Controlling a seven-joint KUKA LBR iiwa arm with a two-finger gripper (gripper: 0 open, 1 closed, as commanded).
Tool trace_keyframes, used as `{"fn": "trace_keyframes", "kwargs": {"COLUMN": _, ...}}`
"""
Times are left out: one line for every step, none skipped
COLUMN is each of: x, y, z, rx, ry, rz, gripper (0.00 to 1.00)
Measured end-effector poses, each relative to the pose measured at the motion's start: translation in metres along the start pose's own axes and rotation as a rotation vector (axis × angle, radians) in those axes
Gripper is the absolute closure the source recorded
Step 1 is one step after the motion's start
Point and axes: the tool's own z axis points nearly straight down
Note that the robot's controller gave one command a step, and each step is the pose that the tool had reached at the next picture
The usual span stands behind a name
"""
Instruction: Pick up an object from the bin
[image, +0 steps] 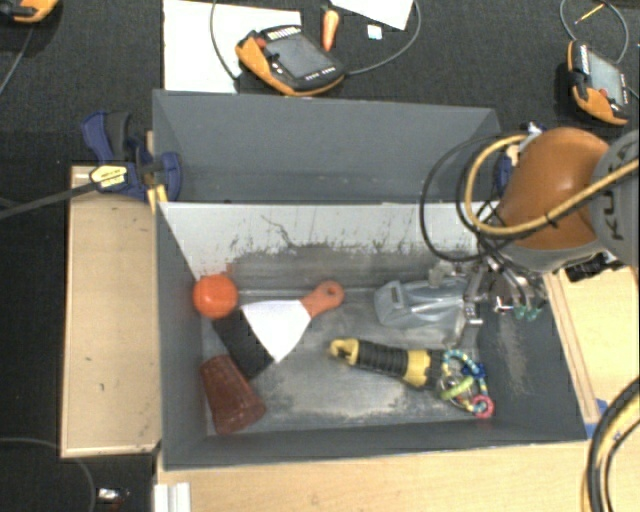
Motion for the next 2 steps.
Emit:
{"fn": "trace_keyframes", "kwargs": {"x": -0.002, "y": 0.0, "z": -0.005, "rx": 0.001, "ry": -0.008, "rz": -0.004, "gripper": 0.0}}
{"fn": "trace_keyframes", "kwargs": {"x": 0.041, "y": 0.062, "z": 0.013, "rx": -0.001, "ry": -0.005, "rz": -0.231, "gripper": 0.0}}
